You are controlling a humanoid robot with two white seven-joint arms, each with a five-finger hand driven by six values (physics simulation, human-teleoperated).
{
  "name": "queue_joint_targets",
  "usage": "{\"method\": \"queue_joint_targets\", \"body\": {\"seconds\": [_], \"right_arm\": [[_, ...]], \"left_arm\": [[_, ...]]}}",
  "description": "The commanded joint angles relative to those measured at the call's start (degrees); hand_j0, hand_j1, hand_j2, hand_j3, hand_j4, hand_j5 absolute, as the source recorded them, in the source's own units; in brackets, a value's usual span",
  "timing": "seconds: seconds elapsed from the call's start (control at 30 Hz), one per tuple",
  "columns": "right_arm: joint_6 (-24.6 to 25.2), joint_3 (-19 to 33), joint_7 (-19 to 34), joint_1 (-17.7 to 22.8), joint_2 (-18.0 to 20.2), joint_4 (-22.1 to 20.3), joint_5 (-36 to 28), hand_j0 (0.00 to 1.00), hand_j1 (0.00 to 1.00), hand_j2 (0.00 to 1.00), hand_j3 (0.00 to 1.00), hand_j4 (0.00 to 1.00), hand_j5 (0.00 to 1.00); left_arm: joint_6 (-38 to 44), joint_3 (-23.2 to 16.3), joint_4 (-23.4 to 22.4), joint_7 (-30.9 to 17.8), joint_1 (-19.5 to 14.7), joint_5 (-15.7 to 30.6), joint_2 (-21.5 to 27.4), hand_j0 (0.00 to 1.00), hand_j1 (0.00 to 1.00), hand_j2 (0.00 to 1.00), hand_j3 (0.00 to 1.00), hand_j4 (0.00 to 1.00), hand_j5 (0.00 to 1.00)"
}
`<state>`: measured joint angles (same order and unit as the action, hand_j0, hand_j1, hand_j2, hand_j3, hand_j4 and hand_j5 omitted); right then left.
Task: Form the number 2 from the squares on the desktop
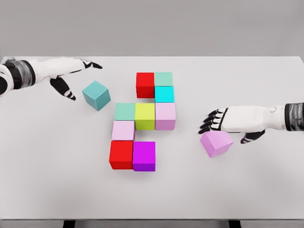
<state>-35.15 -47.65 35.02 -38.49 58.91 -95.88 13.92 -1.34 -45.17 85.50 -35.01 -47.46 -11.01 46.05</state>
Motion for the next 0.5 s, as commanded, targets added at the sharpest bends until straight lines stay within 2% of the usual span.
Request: {"method": "queue_joint_targets", "body": {"seconds": [0.0, 0.13, 0.23, 0.47], "right_arm": [[0.1, -0.2, 0.0, 0.0, -0.2, 1.2, 0.6, 1.00, 1.00, 1.00, 1.00, 1.00, 1.00], [0.1, -0.2, 0.0, 0.0, -0.9, 1.8, 1.1, 1.00, 1.00, 1.00, 1.00, 1.00, 1.00], [0.1, -0.2, 0.0, -0.4, -1.0, 1.8, 1.1, 1.00, 1.00, 1.00, 1.00, 1.00, 1.00], [0.1, -2.2, 0.0, -0.4, -2.1, 3.7, 1.6, 1.00, 1.00, 1.00, 1.00, 1.00, 1.00]], "left_arm": [[0.6, -2.6, -0.3, 0.0, -0.1, -0.1, -0.1, 0.98, 0.98, 0.98, 0.98, 0.98, 0.98], [0.5, -5.2, -3.9, 0.0, -1.9, -1.0, -2.8, 0.98, 0.98, 0.98, 0.98, 0.98, 0.98], [0.5, -5.2, -5.8, 0.0, -2.1, -3.8, -5.4, 0.98, 0.98, 0.98, 0.98, 0.98, 0.98], [-0.1, -5.5, -8.8, 0.0, -2.3, -7.8, -7.6, 0.99, 0.99, 0.99, 0.99, 0.99, 0.99]]}}
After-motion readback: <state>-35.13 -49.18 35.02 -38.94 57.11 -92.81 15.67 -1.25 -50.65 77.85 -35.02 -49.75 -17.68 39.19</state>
